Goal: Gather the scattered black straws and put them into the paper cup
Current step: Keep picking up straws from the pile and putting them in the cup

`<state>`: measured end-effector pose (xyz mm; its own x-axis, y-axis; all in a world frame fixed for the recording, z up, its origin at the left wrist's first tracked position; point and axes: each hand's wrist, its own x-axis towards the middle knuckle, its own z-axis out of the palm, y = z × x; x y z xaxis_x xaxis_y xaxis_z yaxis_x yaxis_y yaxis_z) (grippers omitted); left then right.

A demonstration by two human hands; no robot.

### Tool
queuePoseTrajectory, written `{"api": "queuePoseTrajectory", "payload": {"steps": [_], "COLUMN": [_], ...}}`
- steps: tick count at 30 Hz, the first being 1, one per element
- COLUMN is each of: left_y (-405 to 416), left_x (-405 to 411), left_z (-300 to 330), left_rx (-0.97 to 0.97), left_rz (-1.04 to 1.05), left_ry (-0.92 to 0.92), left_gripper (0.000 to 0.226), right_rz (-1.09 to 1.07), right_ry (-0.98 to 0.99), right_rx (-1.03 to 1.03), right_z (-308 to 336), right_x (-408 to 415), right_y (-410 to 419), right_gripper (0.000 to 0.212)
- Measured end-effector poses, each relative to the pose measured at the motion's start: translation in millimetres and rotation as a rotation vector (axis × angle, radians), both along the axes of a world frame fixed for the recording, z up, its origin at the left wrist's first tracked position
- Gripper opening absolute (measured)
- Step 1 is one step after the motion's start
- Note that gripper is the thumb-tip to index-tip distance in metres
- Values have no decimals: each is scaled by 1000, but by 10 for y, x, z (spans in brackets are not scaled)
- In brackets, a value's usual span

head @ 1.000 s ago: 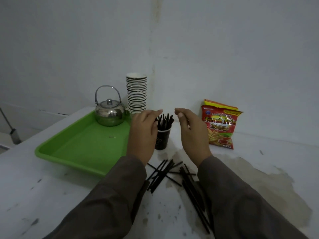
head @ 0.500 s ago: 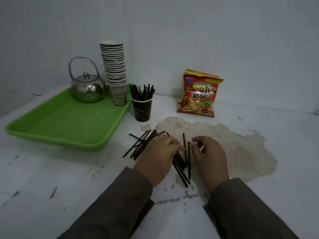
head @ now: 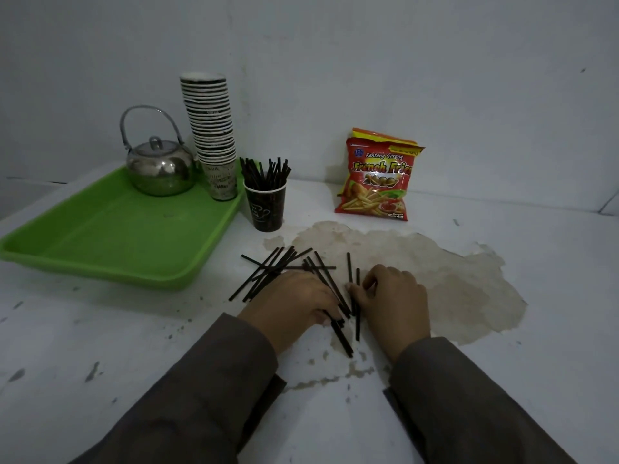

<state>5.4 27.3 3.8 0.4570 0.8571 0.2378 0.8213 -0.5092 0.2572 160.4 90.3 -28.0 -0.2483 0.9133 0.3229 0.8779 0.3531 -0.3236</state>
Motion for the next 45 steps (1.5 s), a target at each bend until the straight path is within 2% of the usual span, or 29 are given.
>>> {"api": "queuePoseTrajectory", "payload": {"steps": [3, 7, 12, 17, 22, 27, 31, 34, 37, 41, 45], "left_y": [16, 18, -3, 20, 53, 56, 39, -29, -52, -41, -62], "left_x": [11, 20, 41, 32, 44, 84, 134, 135, 121, 82, 40], "left_z": [5, -25, -57, -154, -276, -323, -211, -165, -143, -88, 7], "left_rx": [-94, -95, -74, 6, 86, 120, 107, 174, 207, 276, 166], "left_rz": [48, 71, 47, 46, 70, 83, 123, 200, 279, 380, 416], "left_ry": [65, 66, -35, -36, -34, -106, -303, -508, -720, -975, -1295], "left_gripper": [21, 18, 14, 11, 8, 7, 9, 12, 19, 32, 40], "right_rz": [11, -27, -64, 32, 35, 104, 208, 233, 237, 264, 328], "right_ry": [56, 62, -95, -100, 152, 629, 939, 1130, 1147, 1082, 1107], "right_rx": [-29, -54, -13, -87, -281, -417, -529, -662, -696, -575, -536], "right_z": [-3, 19, 68, 98, 182, 284, 325, 319, 313, 351, 405], "right_x": [14, -46, -158, -140, -78, 27, 95, 116, 121, 92, 47], "right_y": [1, -24, -21, 25, 90, 141, 150, 159, 159, 138, 88], "right_gripper": [22, 16, 19, 30, 24, 12, 17, 17, 14, 15, 12]}}
